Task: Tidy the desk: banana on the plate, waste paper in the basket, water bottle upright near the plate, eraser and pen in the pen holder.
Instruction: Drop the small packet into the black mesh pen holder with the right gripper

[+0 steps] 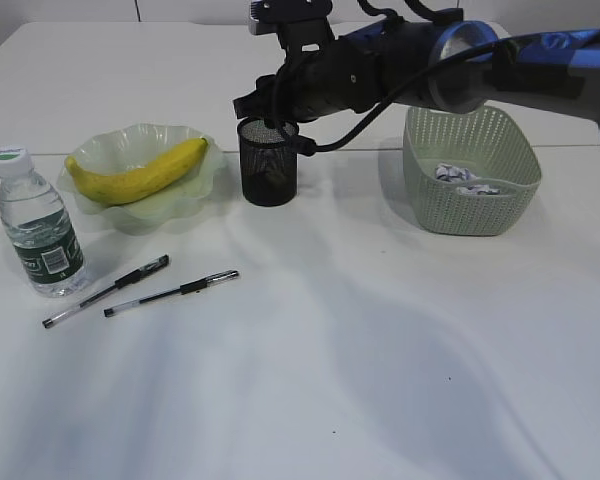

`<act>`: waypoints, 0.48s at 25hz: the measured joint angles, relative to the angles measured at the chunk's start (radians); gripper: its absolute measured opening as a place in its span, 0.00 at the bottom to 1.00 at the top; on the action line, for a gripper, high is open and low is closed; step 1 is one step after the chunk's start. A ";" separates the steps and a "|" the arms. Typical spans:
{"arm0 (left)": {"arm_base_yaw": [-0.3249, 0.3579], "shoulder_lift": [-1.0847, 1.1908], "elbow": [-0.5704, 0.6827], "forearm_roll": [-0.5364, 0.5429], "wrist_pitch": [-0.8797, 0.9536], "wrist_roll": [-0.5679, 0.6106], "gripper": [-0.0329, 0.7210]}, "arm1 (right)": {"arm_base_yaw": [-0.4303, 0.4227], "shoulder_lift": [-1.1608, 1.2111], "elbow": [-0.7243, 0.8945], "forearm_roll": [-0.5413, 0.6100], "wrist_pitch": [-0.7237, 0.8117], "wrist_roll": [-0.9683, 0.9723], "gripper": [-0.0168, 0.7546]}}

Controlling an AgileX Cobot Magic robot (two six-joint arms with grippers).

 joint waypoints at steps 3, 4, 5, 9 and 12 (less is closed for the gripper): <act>0.000 0.000 0.000 0.000 0.000 0.000 0.81 | 0.000 0.000 0.000 0.000 0.006 0.000 0.46; 0.000 0.000 0.000 0.000 0.000 0.000 0.81 | 0.000 0.000 -0.001 0.000 0.016 0.000 0.46; 0.000 0.000 0.000 0.000 0.000 0.000 0.81 | 0.000 0.000 -0.005 -0.002 0.038 0.000 0.46; 0.000 0.000 0.000 0.000 0.000 0.000 0.81 | 0.000 0.000 -0.025 -0.018 0.168 0.000 0.46; 0.000 0.000 0.000 0.000 0.000 0.000 0.81 | 0.000 -0.011 -0.026 -0.018 0.254 -0.001 0.46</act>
